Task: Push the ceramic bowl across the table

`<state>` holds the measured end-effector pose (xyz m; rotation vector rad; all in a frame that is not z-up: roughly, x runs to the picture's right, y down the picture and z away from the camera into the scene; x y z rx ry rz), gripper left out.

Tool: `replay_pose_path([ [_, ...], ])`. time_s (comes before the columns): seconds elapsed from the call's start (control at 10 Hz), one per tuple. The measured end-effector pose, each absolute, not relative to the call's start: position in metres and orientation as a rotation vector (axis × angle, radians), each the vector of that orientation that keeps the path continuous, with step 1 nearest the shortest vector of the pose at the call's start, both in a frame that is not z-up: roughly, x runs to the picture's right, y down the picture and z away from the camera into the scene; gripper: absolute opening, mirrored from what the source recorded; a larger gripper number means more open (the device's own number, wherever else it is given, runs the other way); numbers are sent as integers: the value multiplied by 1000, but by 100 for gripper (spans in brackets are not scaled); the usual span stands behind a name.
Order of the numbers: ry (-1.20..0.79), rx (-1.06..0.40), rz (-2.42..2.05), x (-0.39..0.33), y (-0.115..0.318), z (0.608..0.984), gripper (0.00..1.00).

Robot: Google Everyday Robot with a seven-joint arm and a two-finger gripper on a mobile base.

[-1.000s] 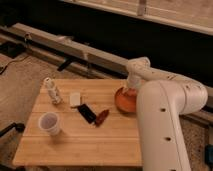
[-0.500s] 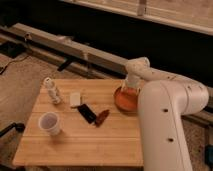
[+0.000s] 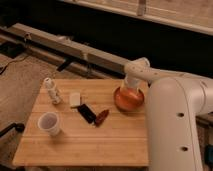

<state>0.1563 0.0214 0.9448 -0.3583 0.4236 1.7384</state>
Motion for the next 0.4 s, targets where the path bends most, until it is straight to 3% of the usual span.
replay_pose_path([
  [0.4,435,-353,1734,158,22,942,67],
])
